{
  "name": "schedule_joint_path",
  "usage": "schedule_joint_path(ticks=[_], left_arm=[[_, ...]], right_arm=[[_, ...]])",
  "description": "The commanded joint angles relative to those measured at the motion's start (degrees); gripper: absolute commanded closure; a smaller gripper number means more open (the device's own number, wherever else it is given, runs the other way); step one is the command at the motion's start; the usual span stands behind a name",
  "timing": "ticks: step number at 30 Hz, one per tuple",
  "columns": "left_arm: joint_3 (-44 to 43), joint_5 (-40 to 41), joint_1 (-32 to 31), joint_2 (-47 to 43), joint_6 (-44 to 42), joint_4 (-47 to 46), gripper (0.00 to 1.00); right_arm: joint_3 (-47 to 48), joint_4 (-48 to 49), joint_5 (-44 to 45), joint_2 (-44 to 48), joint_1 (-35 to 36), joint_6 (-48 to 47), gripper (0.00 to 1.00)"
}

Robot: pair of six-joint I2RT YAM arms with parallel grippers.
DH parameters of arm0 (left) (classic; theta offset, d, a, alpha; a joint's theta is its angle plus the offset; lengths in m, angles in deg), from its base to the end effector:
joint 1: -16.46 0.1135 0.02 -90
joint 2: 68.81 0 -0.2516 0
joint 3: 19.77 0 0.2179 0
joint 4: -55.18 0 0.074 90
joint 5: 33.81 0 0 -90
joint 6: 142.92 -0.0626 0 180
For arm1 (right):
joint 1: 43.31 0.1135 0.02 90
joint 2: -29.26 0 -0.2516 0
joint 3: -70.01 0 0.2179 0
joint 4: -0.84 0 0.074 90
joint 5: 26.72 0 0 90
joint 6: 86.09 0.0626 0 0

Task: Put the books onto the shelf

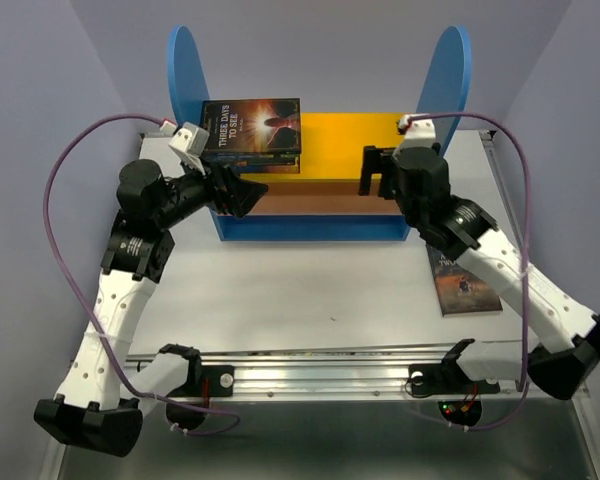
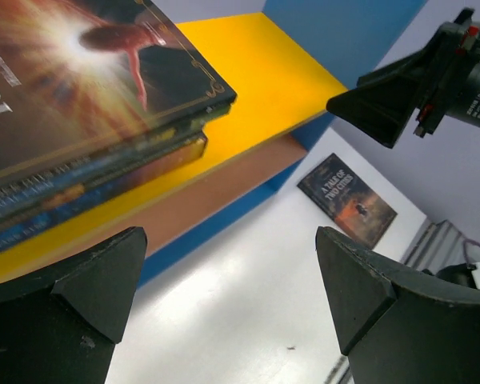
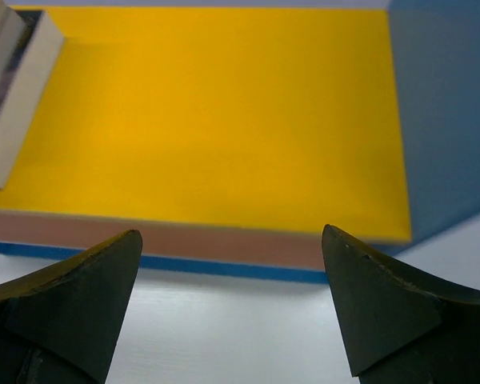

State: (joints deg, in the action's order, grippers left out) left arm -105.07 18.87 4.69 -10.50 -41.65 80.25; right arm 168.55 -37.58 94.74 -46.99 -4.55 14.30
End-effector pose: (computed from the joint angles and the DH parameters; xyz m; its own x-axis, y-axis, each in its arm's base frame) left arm 0.1936 -0.0791 0.4306 -0.1155 -0.1347 -0.9841 0.7472 0.6410 -0.1754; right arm 0.2421 0.1524 0.4051 -0.2389 0.0055 -0.9710 -0.1017 0.9943 0.0306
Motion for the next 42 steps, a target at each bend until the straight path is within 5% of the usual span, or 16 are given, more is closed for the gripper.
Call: schedule_joint_path(ticks=[1,9,15,18,22,23,26,30,42], left_arm=[[7.68,5.57,-4.29,-3.28,9.38,-7.93,0.01],[17.89,9.72,-20.21,-1.88,16.68,-16.37,0.01],[22.38,15.79,-28.83,2.58,22.55,-21.37,0.01],[22.21,15.26,-31.38,7.60,23.97,-22.61,0.01],[21.25,17.72,-35.33,12.26,26.08,-25.34,0.01],[20.98,18.07,-36.64,14.19,26.52,-26.04,0.01],[19.75,18.77,-38.76,17.53,28.36,-27.89,0.01],[17.21,23.42,-42.36,23.59,30.91,-27.98,0.01],[11.05,25.90,-45.36,38.18,35.14,-29.64,0.01]], right_arm=[[-8.28,-10.22,8.60,11.26,0.52,12.85,0.00],[-21.73,-30.52,14.32,22.97,-0.09,35.19,0.00],[-27.36,-31.27,14.95,27.48,-5.18,38.48,0.00],[-28.42,-28.90,9.61,23.08,-11.15,36.20,0.00],[-33.60,-18.89,-4.89,20.27,-29.05,27.50,0.00],[-34.65,-15.39,-8.49,19.39,-39.54,24.09,0.00],[-36.25,-11.86,-18.79,15.61,-53.57,25.28,0.00],[-35.02,-6.57,-15.22,10.35,-57.82,26.26,0.00],[-34.22,2.04,-30.94,-6.27,-72.24,23.97,0.00]])
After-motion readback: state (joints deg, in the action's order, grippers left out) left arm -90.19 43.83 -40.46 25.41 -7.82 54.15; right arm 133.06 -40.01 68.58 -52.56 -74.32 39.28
